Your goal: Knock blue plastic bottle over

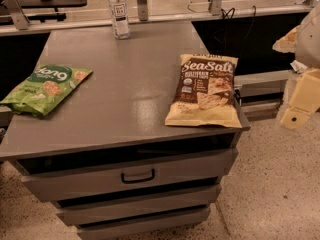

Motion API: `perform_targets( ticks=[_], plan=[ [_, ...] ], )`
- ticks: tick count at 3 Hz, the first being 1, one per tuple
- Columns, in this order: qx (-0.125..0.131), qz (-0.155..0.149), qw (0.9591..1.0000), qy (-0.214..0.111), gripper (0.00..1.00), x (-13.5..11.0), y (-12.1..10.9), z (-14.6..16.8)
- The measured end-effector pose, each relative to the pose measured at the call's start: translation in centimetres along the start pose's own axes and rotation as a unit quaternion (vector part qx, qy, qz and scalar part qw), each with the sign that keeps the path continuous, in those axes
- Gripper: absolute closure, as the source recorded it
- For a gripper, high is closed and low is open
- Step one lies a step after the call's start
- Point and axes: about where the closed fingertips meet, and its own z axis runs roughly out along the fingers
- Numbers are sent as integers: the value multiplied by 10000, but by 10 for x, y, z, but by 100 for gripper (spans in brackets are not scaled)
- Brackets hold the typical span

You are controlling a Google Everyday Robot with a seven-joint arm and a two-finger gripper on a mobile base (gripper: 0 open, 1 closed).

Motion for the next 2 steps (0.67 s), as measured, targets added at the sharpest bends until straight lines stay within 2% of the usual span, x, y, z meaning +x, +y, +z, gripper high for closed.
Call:
perform_targets(
  ticks=[1,2],
  plan=[
    [88,180,9991,-385,0,-14,-25,19],
    [292,341,9937,-1023,0,-49,-74,56]
  ],
)
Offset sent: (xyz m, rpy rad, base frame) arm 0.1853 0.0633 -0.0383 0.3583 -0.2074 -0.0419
